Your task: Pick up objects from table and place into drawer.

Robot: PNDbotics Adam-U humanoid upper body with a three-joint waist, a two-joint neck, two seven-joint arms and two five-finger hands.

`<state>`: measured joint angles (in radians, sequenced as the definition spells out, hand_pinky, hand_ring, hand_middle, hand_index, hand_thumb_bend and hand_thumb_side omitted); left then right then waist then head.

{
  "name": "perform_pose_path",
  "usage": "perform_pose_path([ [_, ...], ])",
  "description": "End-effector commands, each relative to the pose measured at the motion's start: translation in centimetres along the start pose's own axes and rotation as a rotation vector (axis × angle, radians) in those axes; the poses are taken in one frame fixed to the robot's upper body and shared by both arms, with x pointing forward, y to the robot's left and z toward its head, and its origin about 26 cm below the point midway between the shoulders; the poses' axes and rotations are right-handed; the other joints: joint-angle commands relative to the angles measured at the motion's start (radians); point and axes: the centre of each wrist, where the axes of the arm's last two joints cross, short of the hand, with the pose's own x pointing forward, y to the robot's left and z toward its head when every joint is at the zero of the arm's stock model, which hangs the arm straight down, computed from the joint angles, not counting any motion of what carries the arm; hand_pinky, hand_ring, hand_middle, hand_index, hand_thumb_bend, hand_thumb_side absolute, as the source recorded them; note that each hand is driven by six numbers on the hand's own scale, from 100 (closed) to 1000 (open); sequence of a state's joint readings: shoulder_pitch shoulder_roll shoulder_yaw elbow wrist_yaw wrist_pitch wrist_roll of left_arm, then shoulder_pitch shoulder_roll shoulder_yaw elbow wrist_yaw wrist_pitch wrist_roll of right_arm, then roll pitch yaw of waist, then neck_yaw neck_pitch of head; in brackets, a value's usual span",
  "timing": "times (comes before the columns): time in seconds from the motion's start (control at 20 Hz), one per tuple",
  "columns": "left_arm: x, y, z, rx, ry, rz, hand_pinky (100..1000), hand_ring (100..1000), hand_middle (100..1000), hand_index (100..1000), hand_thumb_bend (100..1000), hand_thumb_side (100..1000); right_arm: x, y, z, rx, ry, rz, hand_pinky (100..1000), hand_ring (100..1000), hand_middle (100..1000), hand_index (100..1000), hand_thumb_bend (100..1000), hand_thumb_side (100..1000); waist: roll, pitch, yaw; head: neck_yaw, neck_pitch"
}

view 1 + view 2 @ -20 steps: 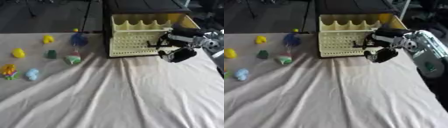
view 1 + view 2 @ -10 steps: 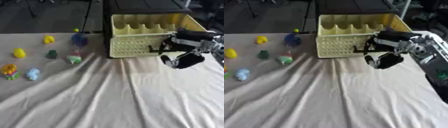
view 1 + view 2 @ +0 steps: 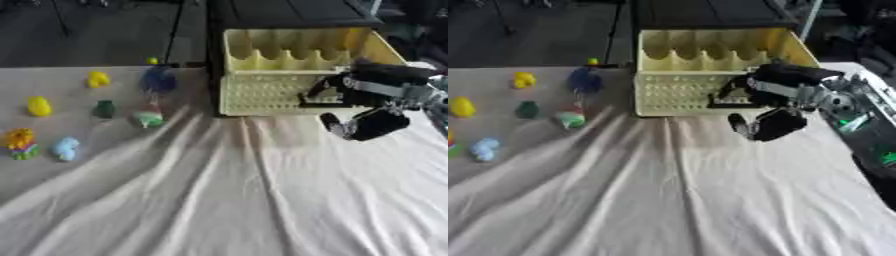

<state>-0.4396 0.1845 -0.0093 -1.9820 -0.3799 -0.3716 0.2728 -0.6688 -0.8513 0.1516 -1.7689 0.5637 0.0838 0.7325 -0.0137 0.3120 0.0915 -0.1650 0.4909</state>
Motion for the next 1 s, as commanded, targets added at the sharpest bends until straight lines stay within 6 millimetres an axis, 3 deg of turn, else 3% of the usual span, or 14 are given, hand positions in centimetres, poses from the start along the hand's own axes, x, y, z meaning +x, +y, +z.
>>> perform_pose_path([
  [0.05, 0.4, 0.2, -0.6, 0.01, -0.027, 0.002, 694, 768, 796, 937, 193, 963, -0.1, -1.1, 0.9, -0.018, 0.002, 0.015, 100, 100, 100, 913, 100, 307, 0.003, -0.021, -0.002, 0.001, 0.003],
  [0.45, 0.4, 0.2, -0.6, 0.007, -0.026, 0.0, 694, 768, 796, 937, 193, 962, 1.5, -2.1, 2.8, -0.052, -0.078, 0.011, 100, 100, 100, 906, 100, 320, 0.003, -0.024, -0.01, 0.007, 0.006],
  [0.75, 0.4, 0.3, -0.6, 0.01, -0.025, -0.001, 694, 768, 796, 937, 192, 964, 2.0, -1.8, 3.9, -0.043, -0.11, -0.033, 100, 100, 100, 894, 100, 316, 0.005, -0.024, -0.016, 0.01, 0.007],
  [1.0, 0.4, 0.4, -0.6, 0.017, -0.026, -0.011, 695, 769, 797, 937, 195, 959, 1.8, -2.4, 5.4, -0.187, -0.177, -0.101, 100, 100, 100, 878, 100, 345, 0.009, -0.024, -0.022, 0.036, 0.009],
])
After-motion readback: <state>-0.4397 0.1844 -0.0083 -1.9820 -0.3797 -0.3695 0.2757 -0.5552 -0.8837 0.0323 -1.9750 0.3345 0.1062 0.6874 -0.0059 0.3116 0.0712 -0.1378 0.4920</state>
